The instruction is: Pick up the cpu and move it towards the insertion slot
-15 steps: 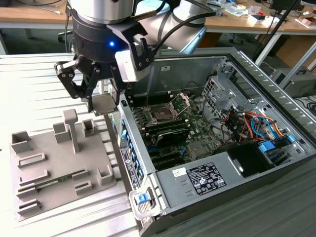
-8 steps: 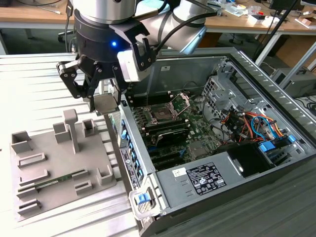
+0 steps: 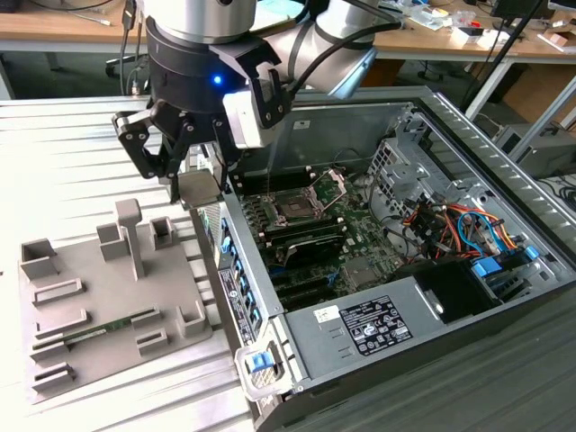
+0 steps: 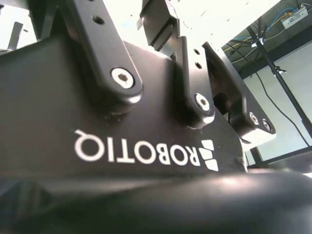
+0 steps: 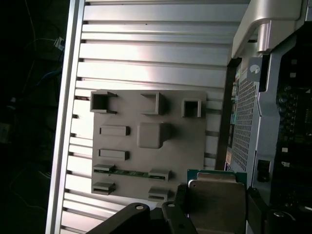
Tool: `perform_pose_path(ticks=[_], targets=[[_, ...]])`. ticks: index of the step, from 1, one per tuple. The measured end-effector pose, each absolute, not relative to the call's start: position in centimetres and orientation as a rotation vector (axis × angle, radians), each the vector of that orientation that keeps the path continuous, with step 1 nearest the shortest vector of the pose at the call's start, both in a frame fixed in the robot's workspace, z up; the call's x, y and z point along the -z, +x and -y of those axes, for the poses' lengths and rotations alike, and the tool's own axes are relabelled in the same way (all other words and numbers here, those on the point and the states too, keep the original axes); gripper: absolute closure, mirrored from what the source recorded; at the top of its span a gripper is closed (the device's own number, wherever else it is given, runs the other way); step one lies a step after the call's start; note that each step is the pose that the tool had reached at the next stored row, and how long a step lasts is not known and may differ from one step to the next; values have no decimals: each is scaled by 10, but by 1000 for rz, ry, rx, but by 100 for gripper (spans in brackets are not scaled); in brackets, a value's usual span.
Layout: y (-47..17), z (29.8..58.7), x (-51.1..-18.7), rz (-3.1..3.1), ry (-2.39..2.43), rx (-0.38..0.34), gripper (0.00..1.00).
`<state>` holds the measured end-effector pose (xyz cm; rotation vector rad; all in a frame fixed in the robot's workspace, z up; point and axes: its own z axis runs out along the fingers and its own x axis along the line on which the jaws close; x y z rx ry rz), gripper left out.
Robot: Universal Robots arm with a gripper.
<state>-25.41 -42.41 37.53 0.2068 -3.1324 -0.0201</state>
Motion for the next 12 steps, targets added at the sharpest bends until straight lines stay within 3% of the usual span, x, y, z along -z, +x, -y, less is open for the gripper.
perform_pose_path(ticks=[12], targets=[[-248,424,-375,3133,207,20,45]])
